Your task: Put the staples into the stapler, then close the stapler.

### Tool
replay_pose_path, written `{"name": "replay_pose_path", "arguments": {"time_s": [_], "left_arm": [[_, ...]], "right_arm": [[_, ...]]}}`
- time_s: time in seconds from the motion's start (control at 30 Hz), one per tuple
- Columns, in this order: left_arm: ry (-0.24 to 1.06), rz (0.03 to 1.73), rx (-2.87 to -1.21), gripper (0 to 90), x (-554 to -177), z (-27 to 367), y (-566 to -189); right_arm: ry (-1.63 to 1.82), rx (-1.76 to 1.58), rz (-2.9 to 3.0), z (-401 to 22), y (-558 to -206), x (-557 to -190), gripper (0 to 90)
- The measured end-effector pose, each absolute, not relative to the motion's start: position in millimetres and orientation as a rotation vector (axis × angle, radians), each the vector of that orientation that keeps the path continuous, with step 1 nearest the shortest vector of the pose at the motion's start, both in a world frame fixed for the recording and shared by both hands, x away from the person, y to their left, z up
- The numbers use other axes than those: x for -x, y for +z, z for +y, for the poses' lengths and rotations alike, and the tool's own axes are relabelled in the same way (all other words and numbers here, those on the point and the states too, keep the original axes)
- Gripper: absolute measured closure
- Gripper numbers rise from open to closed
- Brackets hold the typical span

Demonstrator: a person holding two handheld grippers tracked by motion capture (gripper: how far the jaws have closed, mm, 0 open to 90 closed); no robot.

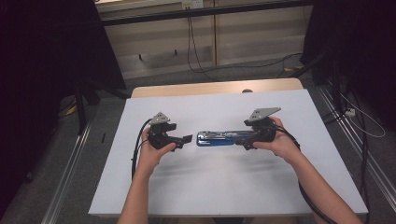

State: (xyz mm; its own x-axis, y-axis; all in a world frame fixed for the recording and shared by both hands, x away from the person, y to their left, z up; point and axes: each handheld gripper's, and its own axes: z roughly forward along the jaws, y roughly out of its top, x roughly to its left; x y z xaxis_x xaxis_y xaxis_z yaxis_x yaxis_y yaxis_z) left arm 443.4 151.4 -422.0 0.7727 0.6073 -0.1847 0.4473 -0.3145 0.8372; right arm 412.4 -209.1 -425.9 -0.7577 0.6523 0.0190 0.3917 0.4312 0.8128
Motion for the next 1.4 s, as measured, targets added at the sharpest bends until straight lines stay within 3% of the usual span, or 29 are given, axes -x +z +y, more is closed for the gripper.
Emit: {"name": "replay_pose_path", "arguments": {"time_s": [0.57,0.8,0.9,1.0,1.07,1.2,1.4], "left_arm": [[0.201,0.79,-1.964,8.3,-444.4,146.9,-423.9],[0.188,0.796,-1.968,15.1,-443.4,145.9,-424.5],[0.173,0.789,-1.968,23.3,-442.4,146.3,-423.8],[0.158,0.783,-1.957,38.1,-441.2,144.2,-423.4],[0.154,0.759,-1.973,54.6,-439.3,142.1,-424.5],[0.148,0.758,-1.992,73.0,-437.1,138.8,-430.2],[0.142,0.749,-2.009,87.0,-437.0,133.5,-438.3]], "right_arm": [[1.179,-0.987,2.304,-236.7,-433.0,-395.8,12.0],[1.166,-1.02,2.272,-243.9,-436.0,-391.3,16.2],[1.156,-1.027,2.258,-247.1,-437.1,-389.6,20.7],[1.145,-1.037,2.243,-251.4,-436.9,-387.9,20.6],[1.152,-1.05,2.229,-255.0,-436.6,-387.1,21.1],[1.169,-1.076,2.213,-260.9,-437.2,-386.8,22.8],[1.15,-1.098,2.199,-266.7,-440.5,-388.3,22.9]]}}
